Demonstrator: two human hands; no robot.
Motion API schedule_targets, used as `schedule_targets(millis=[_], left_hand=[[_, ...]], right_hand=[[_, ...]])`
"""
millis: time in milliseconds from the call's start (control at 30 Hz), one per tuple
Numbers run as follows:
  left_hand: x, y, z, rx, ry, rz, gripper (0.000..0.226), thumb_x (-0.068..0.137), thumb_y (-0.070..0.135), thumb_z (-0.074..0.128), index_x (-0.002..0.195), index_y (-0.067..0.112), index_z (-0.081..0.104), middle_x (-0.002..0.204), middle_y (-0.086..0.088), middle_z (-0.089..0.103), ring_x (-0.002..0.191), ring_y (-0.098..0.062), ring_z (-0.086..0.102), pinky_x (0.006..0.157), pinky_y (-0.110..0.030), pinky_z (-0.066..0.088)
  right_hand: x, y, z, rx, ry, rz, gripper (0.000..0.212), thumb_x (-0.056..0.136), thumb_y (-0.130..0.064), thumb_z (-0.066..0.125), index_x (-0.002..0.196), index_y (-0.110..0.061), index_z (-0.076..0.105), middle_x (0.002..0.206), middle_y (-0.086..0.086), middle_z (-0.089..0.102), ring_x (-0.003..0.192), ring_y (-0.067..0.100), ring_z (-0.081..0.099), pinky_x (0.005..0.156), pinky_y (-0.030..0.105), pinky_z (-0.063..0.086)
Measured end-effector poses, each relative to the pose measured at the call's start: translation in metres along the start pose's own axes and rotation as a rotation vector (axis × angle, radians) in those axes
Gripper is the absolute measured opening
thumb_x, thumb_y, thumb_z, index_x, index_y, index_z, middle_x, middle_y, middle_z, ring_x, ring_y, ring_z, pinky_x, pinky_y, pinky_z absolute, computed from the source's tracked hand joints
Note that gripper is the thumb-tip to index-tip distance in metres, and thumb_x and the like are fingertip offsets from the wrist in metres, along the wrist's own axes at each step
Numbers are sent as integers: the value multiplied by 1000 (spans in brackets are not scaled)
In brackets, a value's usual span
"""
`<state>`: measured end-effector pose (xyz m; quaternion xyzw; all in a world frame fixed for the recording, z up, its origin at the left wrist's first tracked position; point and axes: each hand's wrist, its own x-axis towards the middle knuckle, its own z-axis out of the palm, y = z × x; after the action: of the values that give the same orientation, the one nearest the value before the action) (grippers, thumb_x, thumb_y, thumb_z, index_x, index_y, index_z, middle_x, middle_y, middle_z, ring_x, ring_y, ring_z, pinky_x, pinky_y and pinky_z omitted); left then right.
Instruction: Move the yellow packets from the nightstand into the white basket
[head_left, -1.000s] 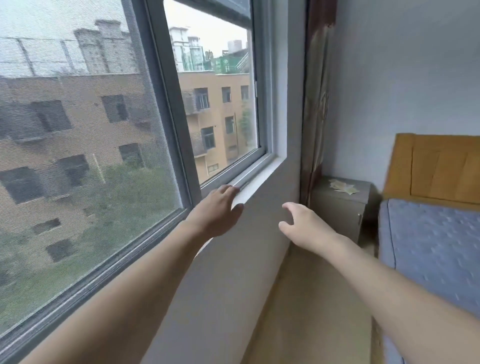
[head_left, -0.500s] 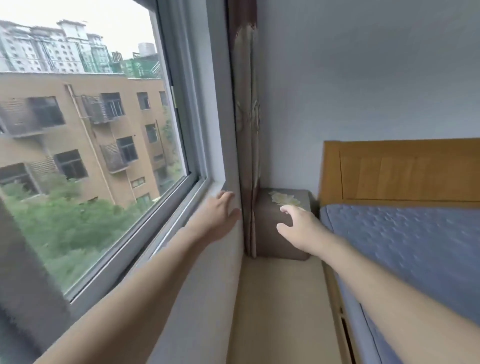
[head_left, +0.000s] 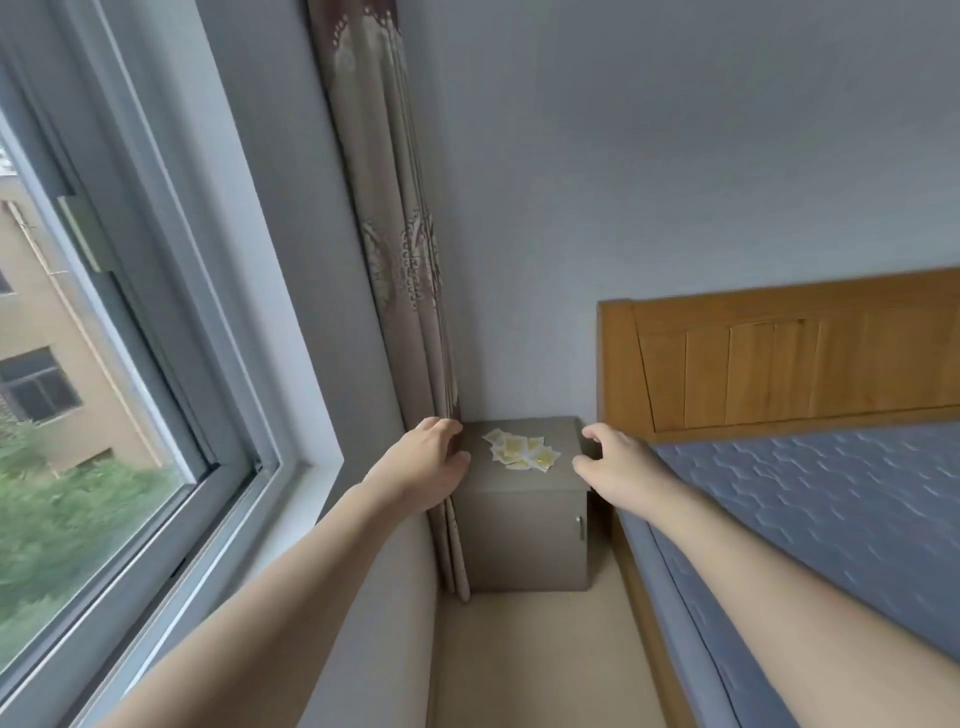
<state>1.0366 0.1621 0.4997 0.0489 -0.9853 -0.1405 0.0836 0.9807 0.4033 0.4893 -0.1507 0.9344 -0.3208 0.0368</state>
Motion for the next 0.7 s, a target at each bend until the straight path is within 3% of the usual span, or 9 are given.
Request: schedule_targets(millis=[67, 233, 333, 433, 500, 567, 600, 633, 700], left_hand=[[44, -10, 7, -44, -5, -26, 35, 94, 29, 47, 125, 14, 55, 126, -2, 53, 120, -21, 51, 99, -31, 41], [145, -42, 48, -85, -86, -102, 34, 95, 31, 48, 121, 10, 55, 122, -6, 54, 115, -25, 53, 88, -28, 39], [214, -62, 77, -189, -97, -158, 33, 94, 31, 50, 121, 14, 58, 121, -4, 57, 113, -24, 54, 92, -29, 41], [285, -81, 101, -349, -97, -197, 14, 94, 26, 53, 106, 21, 58, 107, 2, 55, 101, -20, 53, 91, -29, 42], [336, -93, 111, -495, -117, -273, 20, 94, 26, 55, 110, 17, 64, 107, 2, 57, 107, -21, 55, 91, -28, 41], [384, -107, 121, -601, -143, -333, 12, 92, 21, 57, 81, 22, 62, 94, -6, 61, 92, -22, 57, 84, -32, 45], [409, -113, 128, -633, -152, -367, 23, 91, 18, 57, 69, 24, 54, 85, -8, 60, 83, -23, 55, 77, -32, 45], [432, -119, 135, -658, -155, -411, 27, 90, 16, 56, 65, 23, 51, 78, -8, 59, 78, -24, 54, 73, -30, 43], [476, -127, 152, -717, -181, -500, 23, 92, 13, 55, 69, 18, 53, 69, -8, 56, 70, -25, 51, 68, -28, 41]], right_hand=[[44, 5, 0, 33, -2, 30, 53, 95, -34, 45, 146, -22, 35, 148, 0, 41, 130, 21, 44, 96, 34, 41], [146, 23, 27, 99, -30, 128, 50, 96, -30, 46, 145, -19, 38, 143, 1, 46, 117, 19, 52, 80, 26, 38], [218, 38, 50, 119, -43, 177, 52, 96, -30, 46, 146, -17, 38, 145, 1, 44, 120, 19, 50, 81, 25, 37], [291, 47, 69, 132, -40, 222, 54, 95, -30, 49, 146, -14, 38, 146, 4, 44, 123, 20, 50, 83, 26, 38], [342, 49, 77, 178, -26, 286, 50, 94, -29, 51, 141, -13, 44, 142, 4, 48, 123, 22, 50, 86, 27, 38], [391, 51, 82, 240, -13, 331, 27, 93, -26, 52, 118, -17, 58, 117, 2, 56, 113, 23, 51, 83, 29, 36], [413, 53, 85, 253, 0, 344, 16, 92, -25, 52, 106, -20, 58, 107, 1, 55, 107, 22, 50, 82, 30, 35], [434, 57, 88, 267, 8, 358, 16, 92, -25, 51, 107, -20, 57, 107, 3, 55, 107, 23, 50, 83, 31, 37], [468, 63, 91, 283, 18, 418, 37, 94, -24, 51, 127, -7, 55, 126, 9, 57, 118, 28, 53, 95, 35, 42]])
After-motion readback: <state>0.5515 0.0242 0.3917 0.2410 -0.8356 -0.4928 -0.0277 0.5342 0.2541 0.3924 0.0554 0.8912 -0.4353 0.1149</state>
